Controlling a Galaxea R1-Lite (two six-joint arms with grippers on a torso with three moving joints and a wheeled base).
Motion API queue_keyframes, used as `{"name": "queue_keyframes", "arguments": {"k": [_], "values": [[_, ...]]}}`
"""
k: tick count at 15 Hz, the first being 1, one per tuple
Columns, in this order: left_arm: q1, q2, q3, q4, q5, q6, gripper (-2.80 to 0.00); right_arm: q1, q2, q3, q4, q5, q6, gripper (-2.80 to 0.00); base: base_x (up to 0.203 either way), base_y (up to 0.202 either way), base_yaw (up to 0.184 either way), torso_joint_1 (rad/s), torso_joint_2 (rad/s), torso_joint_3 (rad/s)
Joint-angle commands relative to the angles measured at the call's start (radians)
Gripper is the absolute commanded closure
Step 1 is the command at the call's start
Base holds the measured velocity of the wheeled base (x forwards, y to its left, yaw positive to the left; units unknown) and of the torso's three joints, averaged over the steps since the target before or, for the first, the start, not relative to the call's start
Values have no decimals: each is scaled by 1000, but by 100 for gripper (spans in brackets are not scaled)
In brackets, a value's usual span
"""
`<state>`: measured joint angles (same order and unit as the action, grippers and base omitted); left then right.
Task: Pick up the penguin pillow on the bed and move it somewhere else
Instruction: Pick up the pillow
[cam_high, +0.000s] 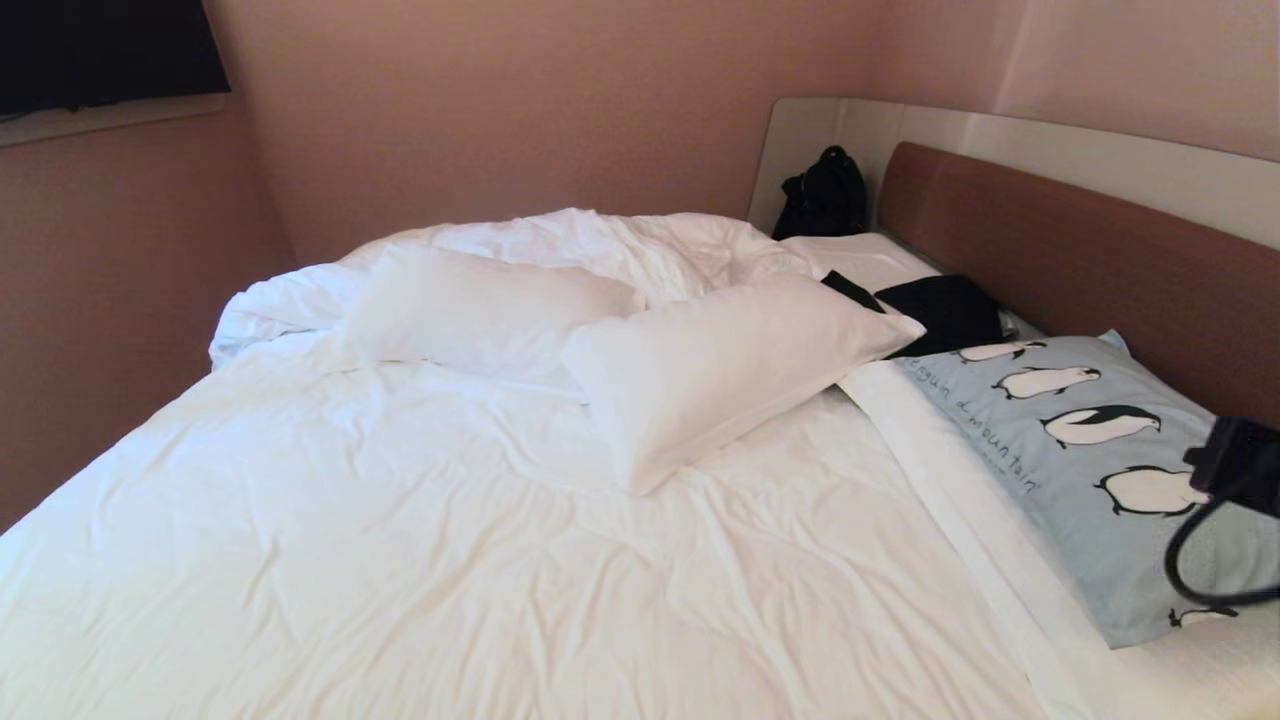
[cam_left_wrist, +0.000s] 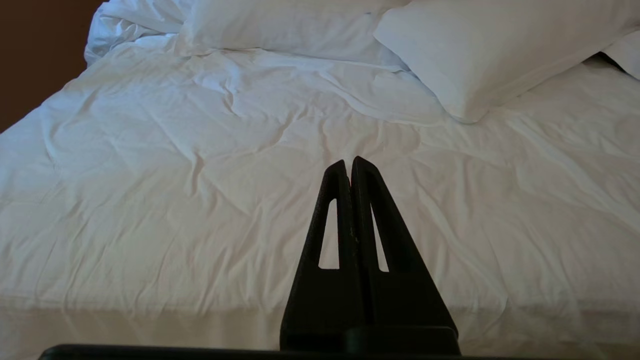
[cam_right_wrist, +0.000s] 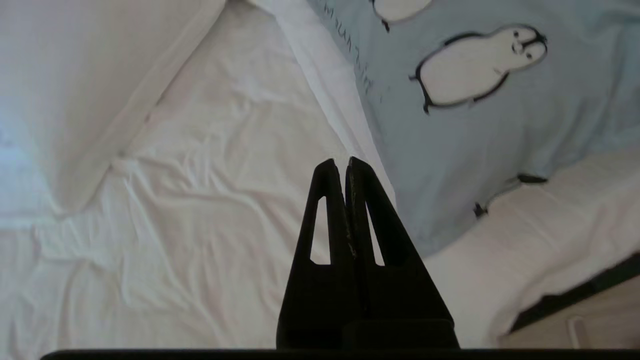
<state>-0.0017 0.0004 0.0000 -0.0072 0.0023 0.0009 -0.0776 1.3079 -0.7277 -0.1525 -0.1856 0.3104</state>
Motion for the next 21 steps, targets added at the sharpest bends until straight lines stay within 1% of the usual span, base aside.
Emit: {"name": "queue_keyframes", "arguments": {"k": [1, 2, 5, 7, 8, 11, 14, 18, 21], "values": [[0, 0, 0, 0, 1, 0, 0, -25, 184, -110, -6, 3, 29, 0, 0, 0, 0, 0, 0, 0], [0, 0, 0, 0, 1, -1, 0, -37, 227, -148, -5, 6, 10, 0, 0, 0, 0, 0, 0, 0], [0, 0, 0, 0, 1, 1, 0, -89, 359, -237, -10, 12, -86, 0, 0, 0, 0, 0, 0, 0], [0, 0, 0, 0, 1, -1, 0, -131, 447, -322, -11, 14, -123, 0, 0, 0, 0, 0, 0, 0], [0, 0, 0, 0, 1, -1, 0, -152, 487, -359, -12, 22, -129, 0, 0, 0, 0, 0, 0, 0], [0, 0, 0, 0, 1, -1, 0, -222, 585, -483, -10, 83, -137, 0, 0, 0, 0, 0, 0, 0], [0, 0, 0, 0, 1, -1, 0, -265, 674, -585, -9, 131, -154, 0, 0, 0, 0, 0, 0, 0], [0, 0, 0, 0, 1, -1, 0, -287, 788, -707, -6, 134, -180, 0, 0, 0, 0, 0, 0, 0], [0, 0, 0, 0, 1, 1, 0, -339, 869, -789, 4, 137, -185, 0, 0, 0, 0, 0, 0, 0]]}}
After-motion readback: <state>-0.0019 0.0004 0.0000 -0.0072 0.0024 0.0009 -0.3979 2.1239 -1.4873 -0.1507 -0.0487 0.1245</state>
